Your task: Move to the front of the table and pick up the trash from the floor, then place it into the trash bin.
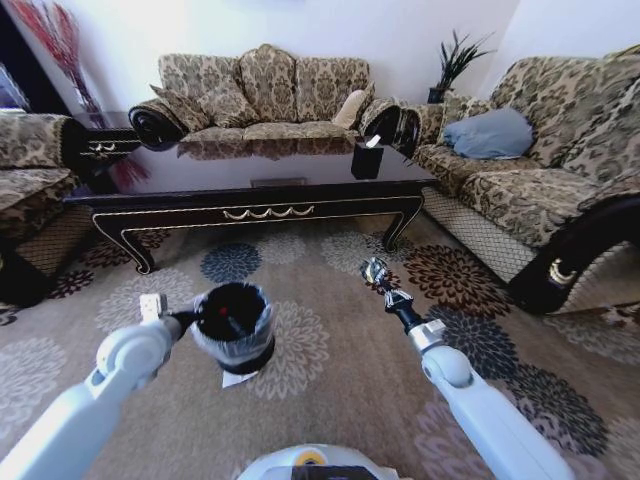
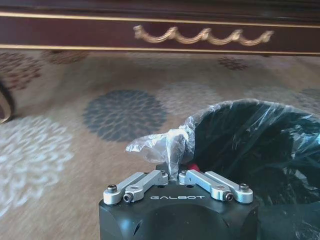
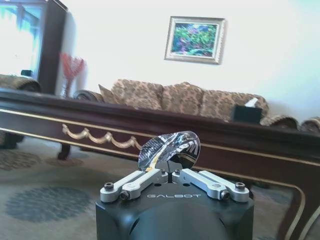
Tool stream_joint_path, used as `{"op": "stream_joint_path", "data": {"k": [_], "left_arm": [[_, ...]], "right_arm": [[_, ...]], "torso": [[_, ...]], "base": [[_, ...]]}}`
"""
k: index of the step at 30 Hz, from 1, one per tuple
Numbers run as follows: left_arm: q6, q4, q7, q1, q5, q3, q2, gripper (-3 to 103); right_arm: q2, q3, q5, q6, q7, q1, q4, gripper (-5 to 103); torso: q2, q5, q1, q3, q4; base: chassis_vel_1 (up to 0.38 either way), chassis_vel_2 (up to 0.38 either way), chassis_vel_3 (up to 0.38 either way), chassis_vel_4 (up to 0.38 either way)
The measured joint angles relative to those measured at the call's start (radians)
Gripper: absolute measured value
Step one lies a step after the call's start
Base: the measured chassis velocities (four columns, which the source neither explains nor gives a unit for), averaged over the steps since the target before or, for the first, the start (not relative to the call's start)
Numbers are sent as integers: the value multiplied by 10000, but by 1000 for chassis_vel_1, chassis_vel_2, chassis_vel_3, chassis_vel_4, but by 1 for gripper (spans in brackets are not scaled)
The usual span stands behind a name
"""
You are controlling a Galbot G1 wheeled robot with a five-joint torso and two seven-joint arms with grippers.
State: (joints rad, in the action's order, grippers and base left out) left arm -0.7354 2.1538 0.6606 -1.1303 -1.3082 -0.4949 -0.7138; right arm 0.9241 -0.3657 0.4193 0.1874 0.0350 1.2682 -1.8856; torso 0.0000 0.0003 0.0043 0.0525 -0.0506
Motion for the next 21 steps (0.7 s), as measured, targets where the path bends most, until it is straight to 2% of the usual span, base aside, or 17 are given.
{"op": "stream_joint_path", "data": {"k": [1, 2, 5, 6, 7, 11, 12, 16, 18, 21], "left_arm": [[0, -237, 135, 684, -70, 615, 92, 4], [0, -237, 135, 684, -70, 615, 92, 4], [-1, -749, 251, 1907, -100, 1900, 85, 4], [-1, -1105, 303, 2736, -109, 2835, -84, 4], [-1, -1105, 303, 2736, -109, 2835, -84, 4], [-1, -2139, 441, 4640, -179, 4974, -937, 4], [-1, -2139, 441, 4640, -179, 4974, -937, 4], [-1, -2928, 591, 5957, -250, 6391, -2101, 4], [1, -2999, 614, 6112, -278, 6582, -2275, 4], [0, -3263, 748, 6748, -428, 7418, -2942, 4]], "right_arm": [[-117, -70, 30, -71, -46, 246, -563, 0], [-117, -70, 30, -71, -46, 246, -563, 0], [-281, -246, 31, -185, -87, 656, -1516, 0], [-361, -384, 31, -223, -108, 900, -1979, 0], [-361, -384, 31, -223, -108, 900, -1979, 0], [-527, -692, 49, -278, -114, 1550, -2797, 0], [-527, -692, 49, -278, -114, 1550, -2797, 0], [-580, -795, -191, -205, 0, 2057, -3104, 0], [-581, -806, -246, -184, 43, 2150, -3134, 0], [-588, -822, -874, 90, 306, 2503, -3013, 0]], "torso": [[0, 1, 0, 0, 1], [0, 1, 0, 0, 1], [0, -2, 0, 3, 10], [0, -3, 0, 2, 11], [0, -3, 0, 2, 11], [0, -1, 1, 2, 2], [0, -1, 1, 2, 2], [0, 1, 0, 3, 6], [0, 1, 0, 2, 7], [0, 1, 0, 2, 3]], "base": [[0, 0, 0, 0], [0, 0, 0, 0], [0, 0, 0, 0], [0, 0, 0, 0], [0, 0, 0, 0], [0, 0, 0, 0], [0, 0, 0, 0], [0, 0, 0, 0], [0, 0, 0, 0], [0, 0, 0, 0]]}}
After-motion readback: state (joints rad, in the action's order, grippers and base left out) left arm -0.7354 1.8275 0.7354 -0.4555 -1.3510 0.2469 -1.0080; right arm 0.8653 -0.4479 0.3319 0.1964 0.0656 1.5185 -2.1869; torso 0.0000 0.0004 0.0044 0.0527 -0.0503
